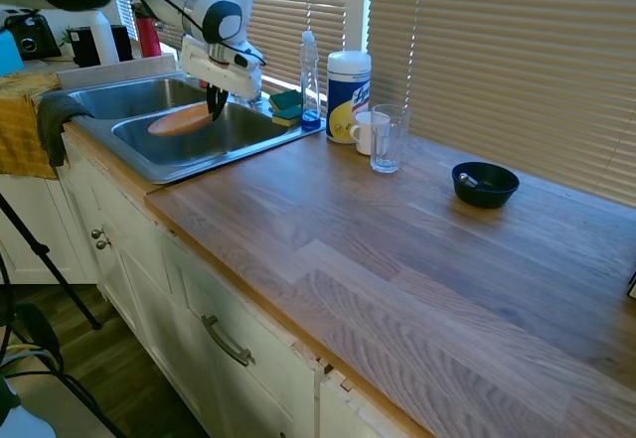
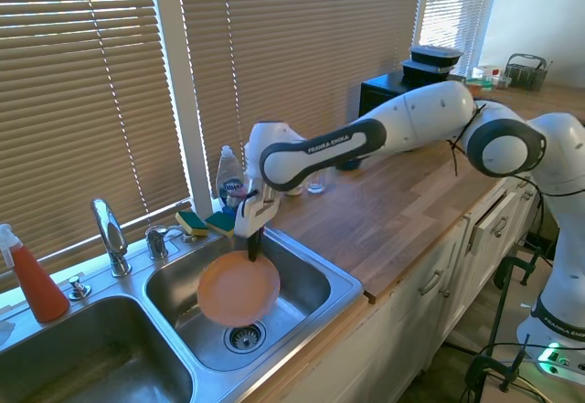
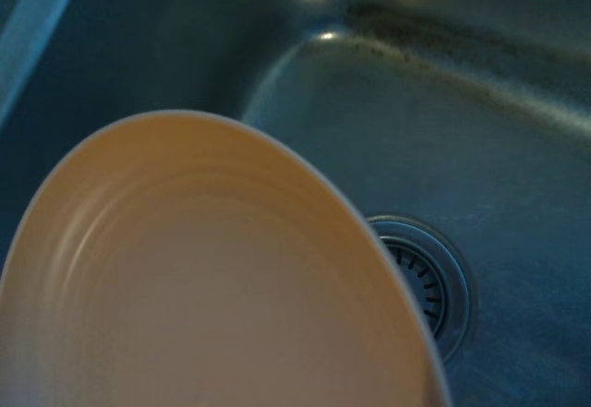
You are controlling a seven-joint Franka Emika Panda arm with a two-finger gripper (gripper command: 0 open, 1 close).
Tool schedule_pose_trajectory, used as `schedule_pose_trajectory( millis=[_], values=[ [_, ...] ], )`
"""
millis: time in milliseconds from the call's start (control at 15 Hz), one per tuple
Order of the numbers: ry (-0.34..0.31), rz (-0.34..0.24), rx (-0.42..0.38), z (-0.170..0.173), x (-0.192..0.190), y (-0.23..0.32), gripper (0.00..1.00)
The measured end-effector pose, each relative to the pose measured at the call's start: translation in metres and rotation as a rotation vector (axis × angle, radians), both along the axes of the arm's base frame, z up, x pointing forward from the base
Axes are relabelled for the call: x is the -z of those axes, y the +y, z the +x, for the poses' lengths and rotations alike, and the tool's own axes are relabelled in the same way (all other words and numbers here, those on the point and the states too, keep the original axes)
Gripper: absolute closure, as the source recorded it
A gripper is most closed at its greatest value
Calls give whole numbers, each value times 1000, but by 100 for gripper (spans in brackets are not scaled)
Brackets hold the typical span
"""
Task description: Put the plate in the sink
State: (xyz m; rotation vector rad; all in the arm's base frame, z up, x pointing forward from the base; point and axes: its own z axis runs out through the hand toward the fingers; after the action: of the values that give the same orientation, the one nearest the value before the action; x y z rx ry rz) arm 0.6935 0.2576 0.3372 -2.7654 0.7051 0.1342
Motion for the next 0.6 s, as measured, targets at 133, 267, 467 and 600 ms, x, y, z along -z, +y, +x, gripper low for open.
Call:
schedule_pose_trajectory(
  millis=[133, 267, 467, 600],
  values=[
    [45, -39, -17, 7, 40, 17, 100],
    [86, -57, -27, 15, 72, 25, 100],
    [118, -64, -26, 24, 96, 28, 0],
    [125, -64, -26, 27, 99, 30, 0]
  ],
)
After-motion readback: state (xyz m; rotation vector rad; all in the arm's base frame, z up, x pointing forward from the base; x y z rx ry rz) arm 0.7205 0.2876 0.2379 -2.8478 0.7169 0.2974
